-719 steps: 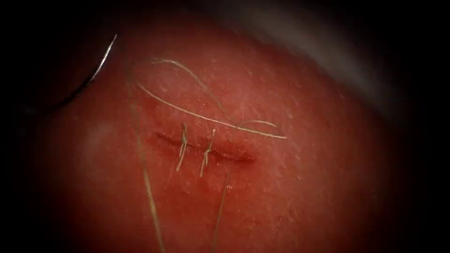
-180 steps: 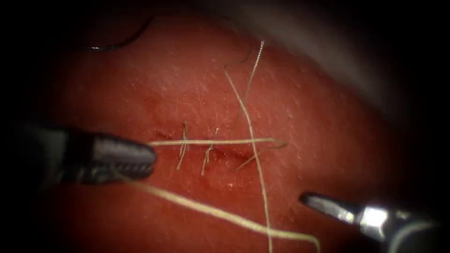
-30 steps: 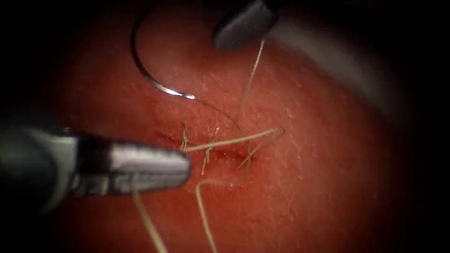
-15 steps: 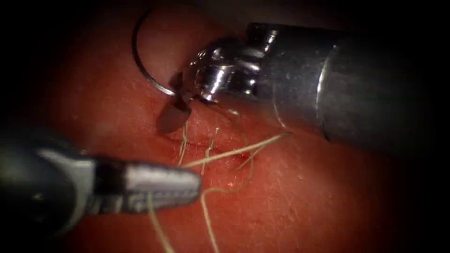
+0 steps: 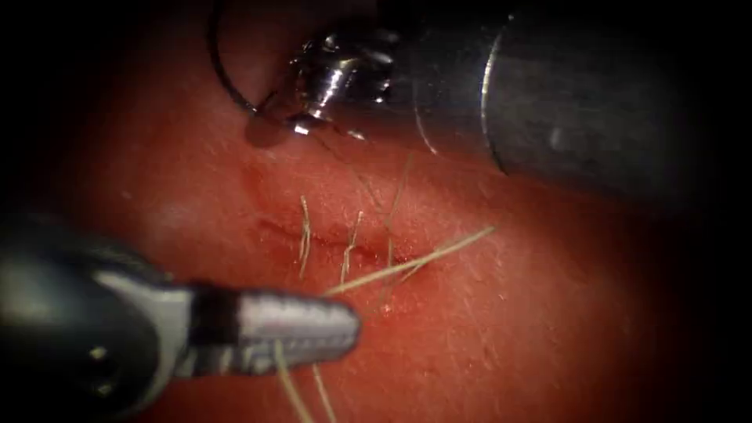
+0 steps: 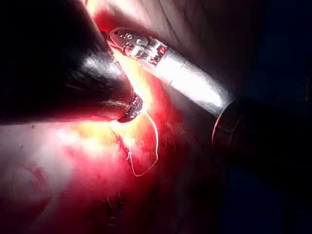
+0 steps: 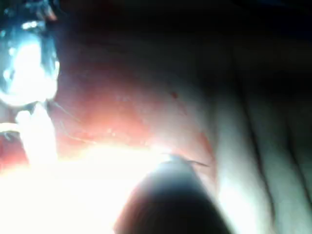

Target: Wound Closure

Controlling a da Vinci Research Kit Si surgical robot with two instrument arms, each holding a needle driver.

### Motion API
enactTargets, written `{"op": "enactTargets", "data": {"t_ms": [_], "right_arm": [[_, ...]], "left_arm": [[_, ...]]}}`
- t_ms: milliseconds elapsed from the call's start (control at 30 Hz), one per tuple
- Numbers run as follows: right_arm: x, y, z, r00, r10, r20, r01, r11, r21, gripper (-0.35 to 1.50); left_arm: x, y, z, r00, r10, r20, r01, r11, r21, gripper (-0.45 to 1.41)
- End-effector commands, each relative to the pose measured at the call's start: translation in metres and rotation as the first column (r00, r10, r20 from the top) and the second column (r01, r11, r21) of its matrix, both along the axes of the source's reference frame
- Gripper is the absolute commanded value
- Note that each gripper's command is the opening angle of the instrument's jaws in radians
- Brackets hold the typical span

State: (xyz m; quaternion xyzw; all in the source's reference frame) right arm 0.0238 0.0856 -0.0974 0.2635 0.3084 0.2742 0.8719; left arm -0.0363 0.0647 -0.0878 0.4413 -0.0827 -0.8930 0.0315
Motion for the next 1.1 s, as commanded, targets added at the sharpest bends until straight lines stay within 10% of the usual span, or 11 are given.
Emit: {"op": "enactTargets", "data": {"t_ms": [33, 267, 767, 867, 1100], "right_arm": [[0.0016, 0.0019, -0.0008, 1.000, 0.009, -0.018, -0.009, 1.000, -0.015, -0.35], [0.0106, 0.0076, -0.0023, 0.995, 0.065, -0.081, -0.069, 0.997, -0.038, -0.35], [0.0138, 0.0143, 0.0003, 0.958, 0.103, -0.268, -0.120, 0.992, -0.047, -0.35], [0.0158, 0.0157, 0.0008, 0.956, 0.149, -0.254, -0.173, 0.982, -0.075, 1.28], [0.0139, 0.0176, -0.0035, 0.927, 0.203, -0.314, -0.230, 0.972, -0.051, 1.48]], "left_arm": [[-0.0004, -0.0002, 0.0005, 1.000, 0.003, 0.000, -0.003, 1.000, 0.003, -0.35], [-0.0006, -0.0002, 0.0002, 1.000, 0.011, 0.005, -0.011, 1.000, 0.007, -0.35], [-0.0007, -0.0026, 0.0002, 0.999, 0.040, 0.000, -0.040, 0.999, 0.006, -0.35], [-0.0005, -0.0025, 0.0003, 0.999, 0.044, -0.001, -0.044, 0.999, 0.007, -0.35], [-0.0006, -0.0028, 0.0017, 0.998, 0.061, -0.014, -0.061, 0.998, 0.009, -0.35]]}}
